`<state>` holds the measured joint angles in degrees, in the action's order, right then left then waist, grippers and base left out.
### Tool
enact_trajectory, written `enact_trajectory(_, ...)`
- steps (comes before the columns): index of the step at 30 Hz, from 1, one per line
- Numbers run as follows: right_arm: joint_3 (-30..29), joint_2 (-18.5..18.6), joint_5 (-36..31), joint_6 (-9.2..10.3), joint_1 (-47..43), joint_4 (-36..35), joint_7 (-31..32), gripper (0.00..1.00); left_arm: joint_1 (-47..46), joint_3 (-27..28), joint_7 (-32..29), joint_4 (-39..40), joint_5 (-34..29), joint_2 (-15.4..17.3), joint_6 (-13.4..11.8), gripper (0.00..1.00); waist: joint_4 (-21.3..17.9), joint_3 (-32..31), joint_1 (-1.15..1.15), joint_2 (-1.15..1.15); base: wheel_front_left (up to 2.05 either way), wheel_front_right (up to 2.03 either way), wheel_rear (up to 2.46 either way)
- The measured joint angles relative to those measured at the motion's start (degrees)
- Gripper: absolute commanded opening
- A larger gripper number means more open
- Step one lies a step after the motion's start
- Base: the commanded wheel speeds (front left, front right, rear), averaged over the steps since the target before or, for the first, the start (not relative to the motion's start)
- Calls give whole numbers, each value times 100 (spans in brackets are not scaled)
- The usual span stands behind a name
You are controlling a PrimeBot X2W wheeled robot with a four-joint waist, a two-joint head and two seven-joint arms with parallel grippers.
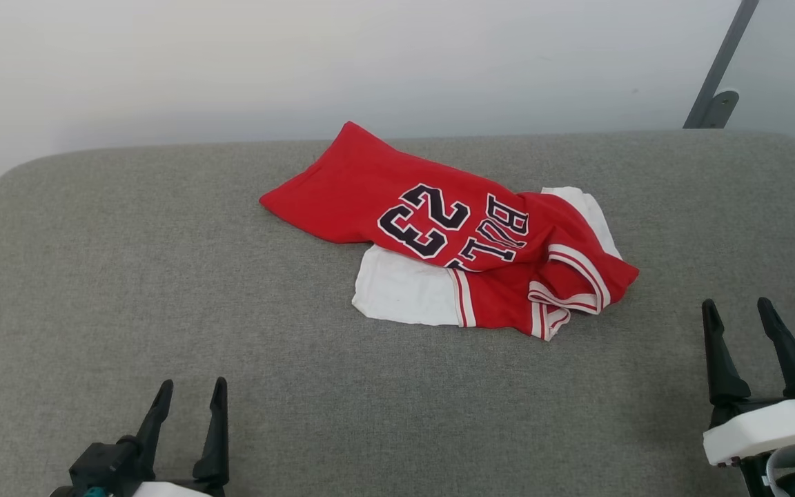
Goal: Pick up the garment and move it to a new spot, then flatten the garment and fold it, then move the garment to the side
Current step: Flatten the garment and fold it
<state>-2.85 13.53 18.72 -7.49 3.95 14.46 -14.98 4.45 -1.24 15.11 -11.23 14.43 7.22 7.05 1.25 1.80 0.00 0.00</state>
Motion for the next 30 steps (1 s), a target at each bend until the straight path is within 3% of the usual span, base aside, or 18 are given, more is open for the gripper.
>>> enact_trajectory(7, 196, 381, 85, -2, 266, 304, 204, 100, -69, -73, 0, 83, -99, -180, 20, 100, 69, 216, 0, 0, 0, 0, 0)
enact_trajectory(14, 968, 1623, 353, -1, 1714, 775, 1608, 100, -417, -304, 0, 57, -116, -344, 27, 100, 229, 743, 0, 0, 0, 0, 0)
enact_trajectory(15, 968, 1623, 353, -1, 1714, 775, 1608, 100, -417, -304, 0, 57, -116, -344, 27, 100, 229, 743, 0, 0, 0, 0, 0)
enact_trajectory(19, 1596, 2248, 739, -1, 2725, 1123, 2420, 100, -678, -444, 0, 41, -110, -386, 29, 100, 386, 1123, 0, 0, 0, 0, 0)
enact_trajectory(24, 2279, 2751, 1473, -1, 3739, 1630, 3417, 100, -943, -592, 0, 47, 3, -427, 36, 100, 720, 1534, 0, 0, 0, 0, 0)
enact_trajectory(30, 2947, 3109, 2326, -1, 4578, 1974, 4334, 100, -1083, -749, 0, 142, 474, -428, 27, 100, 1156, 1993, 0, 0, 0, 0, 0)
